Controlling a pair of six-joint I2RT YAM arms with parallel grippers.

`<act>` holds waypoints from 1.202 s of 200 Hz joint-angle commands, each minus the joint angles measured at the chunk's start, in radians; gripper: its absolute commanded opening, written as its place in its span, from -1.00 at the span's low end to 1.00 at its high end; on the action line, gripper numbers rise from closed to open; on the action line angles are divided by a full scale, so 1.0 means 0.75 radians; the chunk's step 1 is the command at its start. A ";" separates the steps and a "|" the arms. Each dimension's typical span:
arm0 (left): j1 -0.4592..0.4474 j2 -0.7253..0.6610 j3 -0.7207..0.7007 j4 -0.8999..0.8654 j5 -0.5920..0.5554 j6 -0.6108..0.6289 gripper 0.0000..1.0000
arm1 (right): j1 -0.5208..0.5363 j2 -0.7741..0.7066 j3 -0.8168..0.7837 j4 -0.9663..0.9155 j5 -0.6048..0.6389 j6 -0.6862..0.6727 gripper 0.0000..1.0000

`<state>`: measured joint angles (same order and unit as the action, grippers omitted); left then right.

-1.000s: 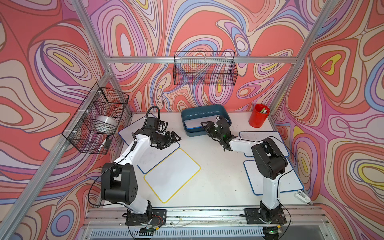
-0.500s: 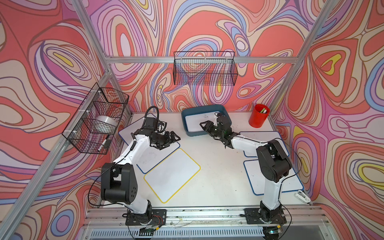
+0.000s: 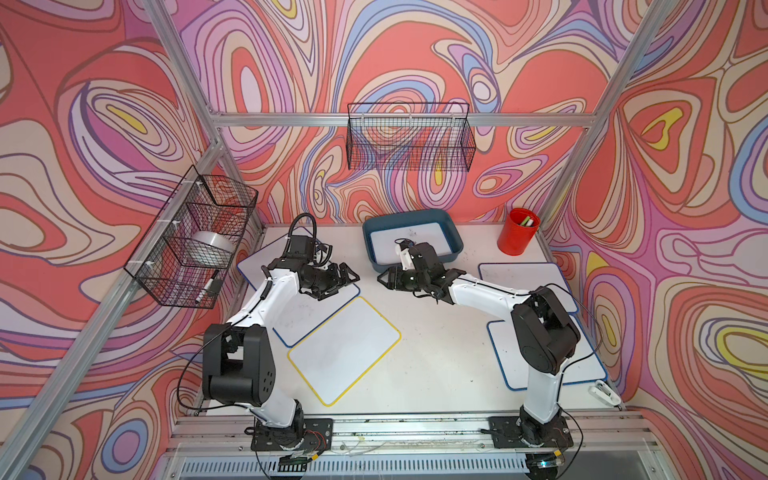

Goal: Put the whiteboard into the storage box
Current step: Place the whiteboard in the storage box, then move the whiteboard to the center of the board.

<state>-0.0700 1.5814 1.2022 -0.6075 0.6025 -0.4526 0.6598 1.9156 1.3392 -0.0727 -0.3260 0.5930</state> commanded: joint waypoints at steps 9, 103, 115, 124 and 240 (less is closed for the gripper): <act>0.012 0.031 -0.013 -0.030 0.005 0.008 0.69 | 0.072 0.007 -0.024 -0.222 0.101 -0.202 0.07; 0.023 0.038 -0.008 -0.029 0.016 0.007 0.69 | 0.188 0.080 -0.005 -0.433 0.288 -0.332 0.06; 0.022 0.036 -0.009 -0.029 0.024 0.007 0.69 | 0.196 0.086 -0.011 -0.434 0.303 -0.343 0.06; 0.023 0.033 -0.012 -0.030 0.018 0.010 0.69 | 0.195 0.099 -0.003 -0.450 0.303 -0.348 0.06; 0.036 0.035 -0.011 -0.022 0.034 -0.001 0.69 | 0.239 0.162 0.075 -0.580 0.477 -0.432 0.00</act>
<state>-0.0505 1.5948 1.2022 -0.6075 0.6098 -0.4530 0.8249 2.0079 1.3777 -0.4706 -0.0261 0.2989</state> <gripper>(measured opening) 0.846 0.501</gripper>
